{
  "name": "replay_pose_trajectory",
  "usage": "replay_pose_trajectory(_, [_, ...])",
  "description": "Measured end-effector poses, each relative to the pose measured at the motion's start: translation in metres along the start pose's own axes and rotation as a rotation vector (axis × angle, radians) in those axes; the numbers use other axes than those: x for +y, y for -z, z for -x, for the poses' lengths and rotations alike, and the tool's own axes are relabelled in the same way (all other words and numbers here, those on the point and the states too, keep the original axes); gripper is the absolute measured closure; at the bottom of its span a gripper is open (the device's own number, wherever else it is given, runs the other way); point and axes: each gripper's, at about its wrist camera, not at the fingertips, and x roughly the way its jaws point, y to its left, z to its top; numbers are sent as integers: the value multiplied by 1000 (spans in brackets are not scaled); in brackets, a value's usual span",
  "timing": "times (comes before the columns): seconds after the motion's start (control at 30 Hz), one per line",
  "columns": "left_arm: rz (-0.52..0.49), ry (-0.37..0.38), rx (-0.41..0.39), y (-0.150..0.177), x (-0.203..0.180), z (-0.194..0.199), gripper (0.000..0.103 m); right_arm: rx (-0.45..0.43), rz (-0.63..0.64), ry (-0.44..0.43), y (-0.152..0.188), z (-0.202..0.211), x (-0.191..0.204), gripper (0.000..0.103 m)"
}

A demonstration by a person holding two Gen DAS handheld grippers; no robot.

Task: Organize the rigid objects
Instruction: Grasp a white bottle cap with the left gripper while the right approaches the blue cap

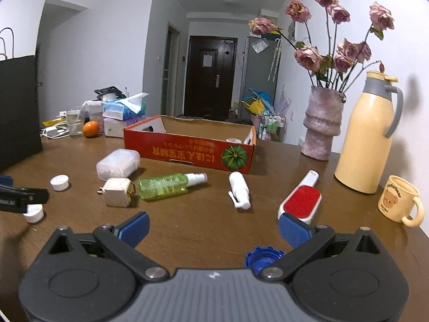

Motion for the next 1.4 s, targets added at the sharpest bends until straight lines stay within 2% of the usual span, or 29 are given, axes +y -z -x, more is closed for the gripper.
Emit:
replay_pose_trajectory(0.33, [15,-26,46,16,12,-13,0,32,-25,18,12,-6,-8,0])
replay_pose_trajectory(0.43, [31,-37,60,20,18,-18,4,41,-23,14,14,-9,-7,0])
replay_pose_trajectory(0.63, [55,-64,89,24,28,-28,18,57,-21,10,16,-14,-4,0])
replay_pose_trajectory(0.7, [66,-54,102,25,31,-31,27,62,-20,11,17,-16,-3,0])
replay_pose_trajectory(0.83, [72,-35,101,25,34,-30,38,70,-16,13,17,-18,0,0])
replay_pose_trajectory(0.9, [70,-24,97,25,34,-30,52,72,-14,14,17,-19,1,0])
replay_pose_trajectory(0.97, [69,-10,95,24,34,-30,61,74,-12,14,17,-19,2,0])
replay_pose_trajectory(1.4, [40,58,72,18,13,-22,62,70,-23,16,19,-17,-1,0])
